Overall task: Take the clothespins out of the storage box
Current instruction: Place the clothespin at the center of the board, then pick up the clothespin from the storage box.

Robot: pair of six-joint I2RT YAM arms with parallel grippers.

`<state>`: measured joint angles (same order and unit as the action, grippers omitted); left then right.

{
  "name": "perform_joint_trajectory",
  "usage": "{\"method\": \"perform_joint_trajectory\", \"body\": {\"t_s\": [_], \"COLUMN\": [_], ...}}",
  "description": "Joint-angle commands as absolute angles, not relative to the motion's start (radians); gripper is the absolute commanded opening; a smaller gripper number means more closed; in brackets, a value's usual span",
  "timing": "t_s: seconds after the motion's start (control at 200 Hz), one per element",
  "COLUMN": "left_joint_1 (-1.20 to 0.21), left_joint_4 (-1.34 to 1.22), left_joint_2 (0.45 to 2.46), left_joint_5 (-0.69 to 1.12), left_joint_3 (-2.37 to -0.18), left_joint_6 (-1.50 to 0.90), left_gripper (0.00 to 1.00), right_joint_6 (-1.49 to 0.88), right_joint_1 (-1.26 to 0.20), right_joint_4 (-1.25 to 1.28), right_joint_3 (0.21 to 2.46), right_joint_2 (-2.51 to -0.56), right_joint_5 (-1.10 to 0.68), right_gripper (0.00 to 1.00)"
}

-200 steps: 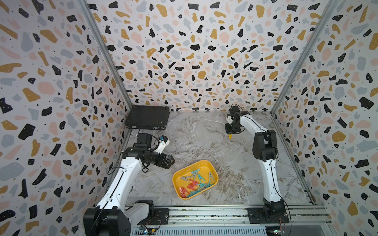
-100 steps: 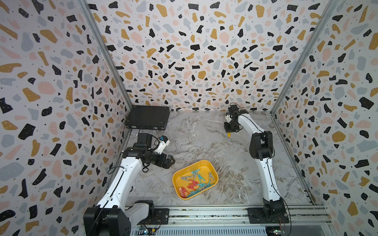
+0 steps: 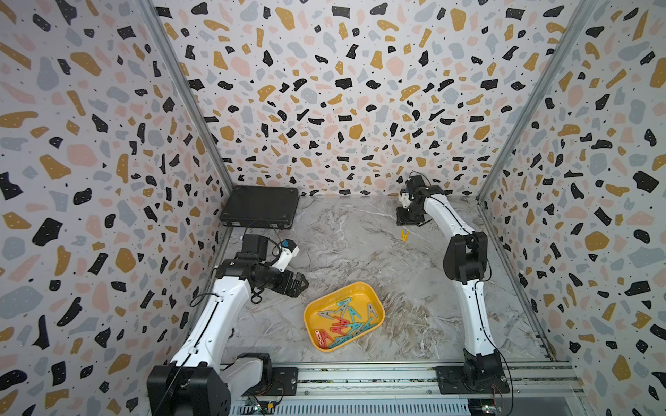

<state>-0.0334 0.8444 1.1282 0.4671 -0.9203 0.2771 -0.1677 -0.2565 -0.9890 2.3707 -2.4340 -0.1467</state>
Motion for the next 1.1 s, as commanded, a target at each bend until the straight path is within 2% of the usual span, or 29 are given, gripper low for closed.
{"method": "perform_joint_trajectory", "body": {"t_s": [0.0,0.13,0.355,0.596,0.811,1.096], "left_joint_1": [-0.028,-0.028,-0.028,-0.028,-0.028,-0.028], "left_joint_4": [0.833,0.831,0.823,0.818,0.816,0.816], "left_joint_2": [1.12,1.12,1.115,1.118,1.116,1.114], "left_joint_5": [0.487,0.48,0.451,0.439,0.431,0.43], "left_joint_3": [-0.912,-0.911,-0.91,-0.912,-0.912,-0.911], "left_joint_6": [0.294,0.292,0.283,0.278,0.277,0.277], "left_gripper": [1.0,1.0,1.0,1.0,1.0,1.0], "right_joint_6": [-0.181,-0.183,-0.224,-0.28,-0.357,-0.367], "right_joint_1": [-0.279,-0.323,-0.435,-0.679,-0.873,-1.0], "right_joint_4": [-1.033,-1.002,-0.864,-0.827,-0.744,-0.733], "right_joint_3": [2.321,2.112,1.61,1.287,1.165,1.207], "right_joint_2": [-2.243,-2.062,-1.669,-1.438,-1.383,-1.527], "right_joint_5": [-0.146,-0.14,-0.195,-0.209,-0.192,-0.121], "right_gripper": [0.4,0.39,0.38,0.37,0.38,0.41]}}
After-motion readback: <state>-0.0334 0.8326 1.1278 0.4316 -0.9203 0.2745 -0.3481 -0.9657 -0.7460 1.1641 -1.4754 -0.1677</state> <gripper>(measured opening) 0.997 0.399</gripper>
